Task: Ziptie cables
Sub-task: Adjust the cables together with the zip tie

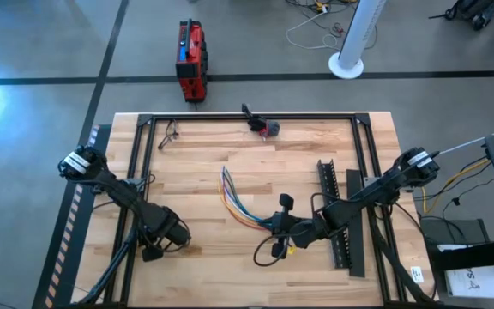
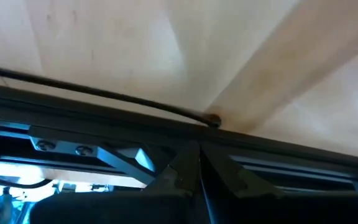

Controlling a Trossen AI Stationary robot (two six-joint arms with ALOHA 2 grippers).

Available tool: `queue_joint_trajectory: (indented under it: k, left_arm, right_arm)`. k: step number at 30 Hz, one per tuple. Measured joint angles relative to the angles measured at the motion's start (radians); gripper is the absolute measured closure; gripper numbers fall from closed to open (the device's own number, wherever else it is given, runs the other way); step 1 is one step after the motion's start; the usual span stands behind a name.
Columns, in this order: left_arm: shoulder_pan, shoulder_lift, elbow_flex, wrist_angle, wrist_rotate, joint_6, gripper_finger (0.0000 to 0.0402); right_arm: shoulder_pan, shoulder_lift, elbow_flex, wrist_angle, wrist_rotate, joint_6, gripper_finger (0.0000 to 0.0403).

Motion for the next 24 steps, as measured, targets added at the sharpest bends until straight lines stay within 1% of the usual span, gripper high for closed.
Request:
queue_joint_trajectory:
  k: [4, 9, 15, 19, 24]
  left_arm:
    - [0.0, 0.0, -0.029, 0.029, 0.01, 0.011, 0.0401]
    - [0.0, 0.0, -0.06, 0.119, 0.025, 0.029, 0.0401]
    - [0.0, 0.001, -0.112, 0.121, 0.072, 0.013, 0.0401]
    - [0.001, 0.001, -0.125, 0.145, 0.075, 0.016, 0.0401]
    - [-0.001, 0.001, -0.13, 0.219, 0.075, 0.018, 0.0401]
  right_arm:
    - [0.0, 0.0, 0.0, 0.011, -0.001, 0.021, 0.0389]
    - [0.002, 0.0, 0.0, 0.017, -0.003, 0.026, 0.0389]
    - [0.003, 0.0, 0.0, 0.021, -0.016, 0.039, 0.0389]
    - [0.003, 0.0, 0.0, 0.021, -0.028, 0.038, 0.0389]
    - [0.002, 0.0, 0.0, 0.021, -0.028, 0.037, 0.0389]
